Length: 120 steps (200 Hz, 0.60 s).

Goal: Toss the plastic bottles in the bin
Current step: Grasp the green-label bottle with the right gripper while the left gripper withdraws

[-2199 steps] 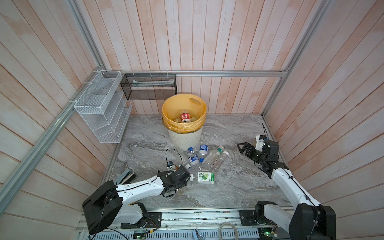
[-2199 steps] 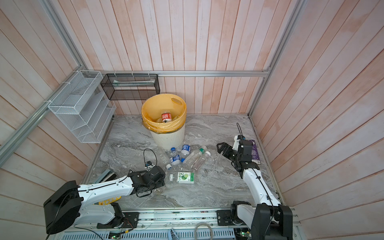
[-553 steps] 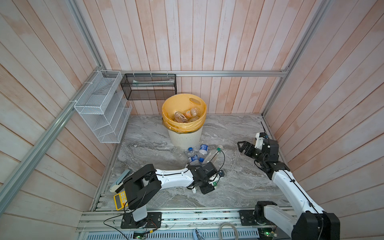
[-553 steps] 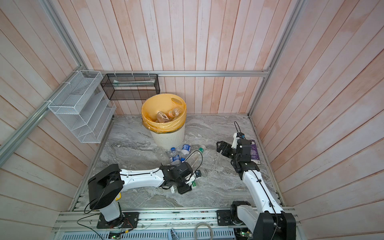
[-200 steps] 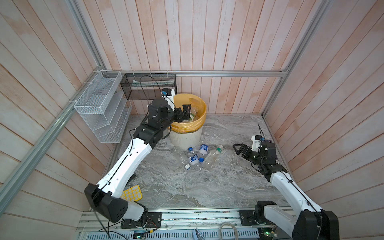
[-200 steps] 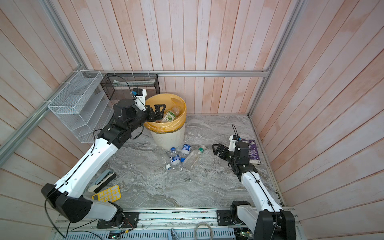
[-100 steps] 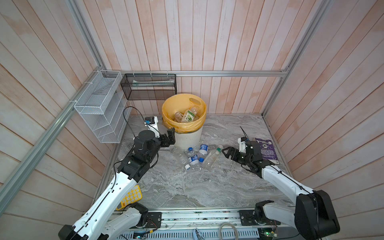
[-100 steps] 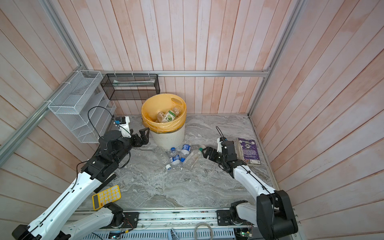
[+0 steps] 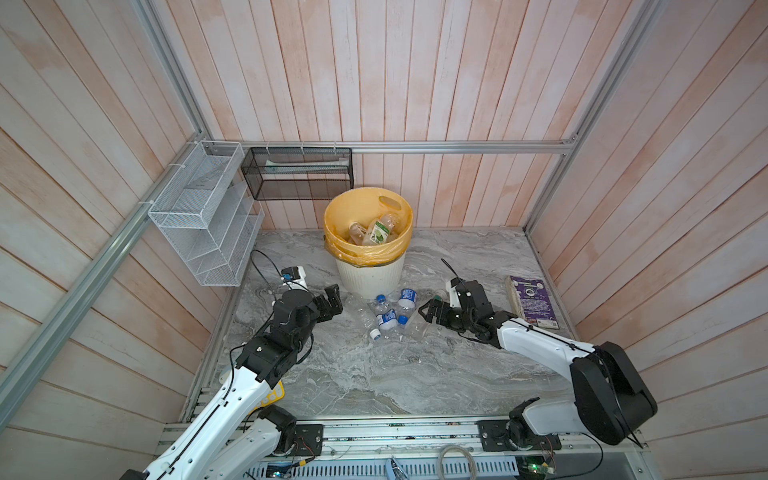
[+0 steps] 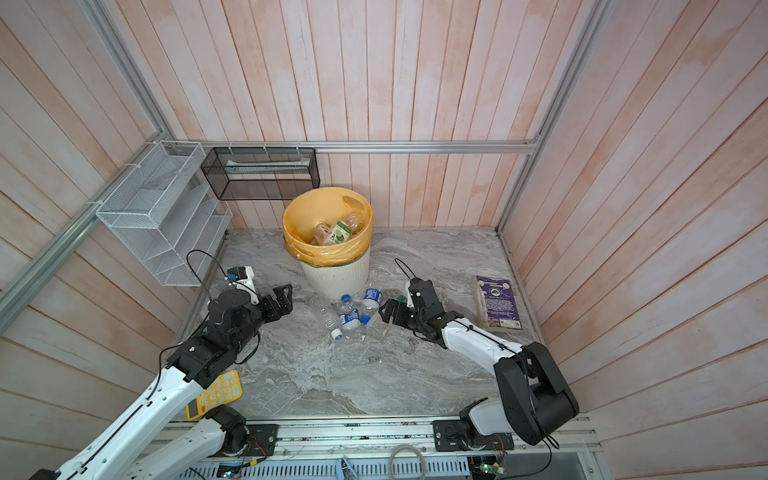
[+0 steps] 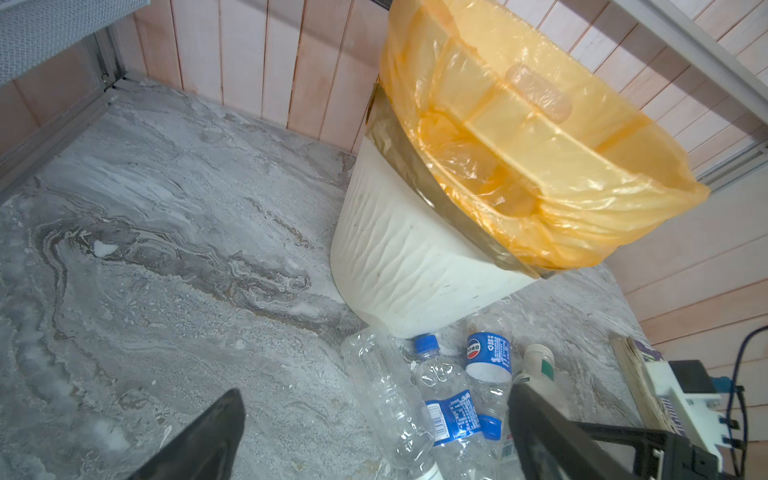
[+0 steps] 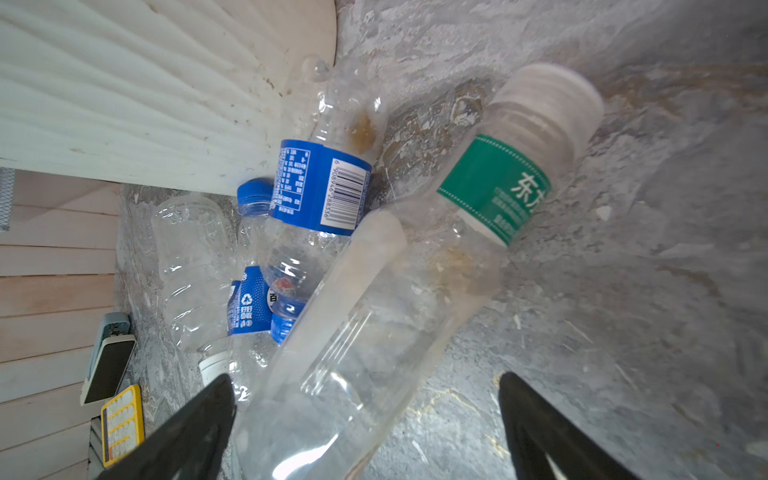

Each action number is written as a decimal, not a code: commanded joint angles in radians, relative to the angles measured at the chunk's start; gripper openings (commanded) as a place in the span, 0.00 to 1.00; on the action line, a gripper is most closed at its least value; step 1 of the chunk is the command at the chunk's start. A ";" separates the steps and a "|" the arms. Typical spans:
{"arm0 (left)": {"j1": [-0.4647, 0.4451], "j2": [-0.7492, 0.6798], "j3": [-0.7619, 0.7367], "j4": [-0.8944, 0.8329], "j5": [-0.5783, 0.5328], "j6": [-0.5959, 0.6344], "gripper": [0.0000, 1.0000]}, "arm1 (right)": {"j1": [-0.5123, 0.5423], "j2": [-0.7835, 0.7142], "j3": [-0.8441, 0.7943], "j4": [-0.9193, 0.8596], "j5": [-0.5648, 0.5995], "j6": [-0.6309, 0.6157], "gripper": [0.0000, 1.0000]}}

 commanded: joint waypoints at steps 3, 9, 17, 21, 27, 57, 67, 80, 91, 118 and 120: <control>0.002 -0.014 -0.011 -0.008 -0.009 -0.011 1.00 | 0.025 0.043 0.056 -0.036 0.060 -0.008 0.99; 0.002 -0.014 -0.011 -0.008 -0.008 -0.010 1.00 | 0.029 0.057 0.065 -0.045 0.068 -0.020 1.00; 0.002 -0.015 -0.013 -0.008 -0.008 -0.010 1.00 | 0.033 0.079 0.074 -0.063 0.082 -0.037 1.00; 0.001 -0.015 -0.012 -0.008 -0.008 -0.010 1.00 | 0.033 0.088 0.078 -0.072 0.090 -0.045 1.00; 0.001 -0.013 -0.013 -0.008 -0.008 -0.010 1.00 | 0.034 0.100 0.083 -0.086 0.104 -0.058 1.00; 0.002 -0.012 -0.022 -0.006 -0.006 -0.013 1.00 | 0.034 0.128 0.090 -0.142 0.170 -0.122 0.98; 0.002 -0.010 -0.022 -0.009 -0.005 -0.014 1.00 | 0.035 0.131 0.094 -0.171 0.202 -0.151 0.95; 0.002 -0.010 -0.024 -0.011 -0.005 -0.018 1.00 | 0.032 0.123 0.092 -0.210 0.244 -0.185 0.92; 0.002 -0.011 -0.025 -0.009 -0.003 -0.020 1.00 | 0.025 0.105 0.084 -0.235 0.265 -0.208 0.89; 0.001 -0.006 -0.033 0.002 0.008 -0.026 1.00 | 0.004 0.047 0.068 -0.253 0.273 -0.254 0.87; 0.001 -0.006 -0.034 0.004 0.008 -0.026 1.00 | 0.005 0.045 0.068 -0.253 0.273 -0.259 0.87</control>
